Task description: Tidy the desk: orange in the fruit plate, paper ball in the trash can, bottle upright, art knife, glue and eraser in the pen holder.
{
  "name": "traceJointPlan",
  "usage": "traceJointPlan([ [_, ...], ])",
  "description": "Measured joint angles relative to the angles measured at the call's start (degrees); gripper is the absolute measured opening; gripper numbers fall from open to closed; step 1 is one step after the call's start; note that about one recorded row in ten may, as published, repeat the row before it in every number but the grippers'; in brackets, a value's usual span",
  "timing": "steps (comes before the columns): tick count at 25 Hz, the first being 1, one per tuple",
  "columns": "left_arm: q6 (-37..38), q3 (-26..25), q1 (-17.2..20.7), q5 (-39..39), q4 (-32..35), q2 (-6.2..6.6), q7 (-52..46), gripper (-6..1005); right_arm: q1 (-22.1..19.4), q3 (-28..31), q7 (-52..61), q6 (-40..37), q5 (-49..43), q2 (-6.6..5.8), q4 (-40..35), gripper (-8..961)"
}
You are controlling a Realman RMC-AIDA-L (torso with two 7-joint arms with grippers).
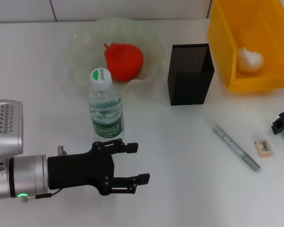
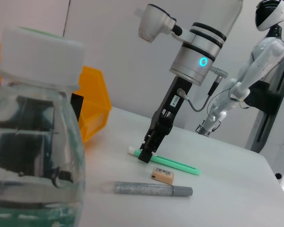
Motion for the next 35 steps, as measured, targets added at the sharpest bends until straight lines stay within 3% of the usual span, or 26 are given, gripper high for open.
traceJointPlan([
  [17,-0.52,0.0,-0.53,0.0,-0.56,0.0,0.63,846,-0.1,-0.27,-0.01,0.63,-0.41,0.01,0.16,346],
  [22,-0.71,0.0,-0.47,0.0,-0.66,0.0,0.63,846,-0.93,-0.06,-0.23,0.22,-0.26,0.11,-2.33,182],
  [26,-0.97,0.0,-0.47,-0.01,-1.03,0.0,0.68,846,-2.11,0.38,-0.54,-0.85,0.26,0.17,-6.0,182],
  [31,-1.04,0.0,-0.5,-0.03,-1.2,0.0,0.76,846,-4.85,5.73,-4.39,-4.29,8.89,0.18,-14.98,183],
  [32,-1.04,0.0,-0.51,-0.14,-1.21,0.0,0.77,846,-6.01,11.24,-8.57,-6.05,17.35,0.17,-18.18,183],
  [33,-1.04,0.0,-0.51,-0.14,-1.21,0.0,0.77,846,-6.01,11.24,-8.57,-6.05,17.35,0.17,-18.18,185],
  [35,-1.04,0.0,-0.51,-0.25,-1.21,0.01,0.78,846,-7.18,16.75,-13.29,-6.76,27.07,0.08,-19.5,188],
])
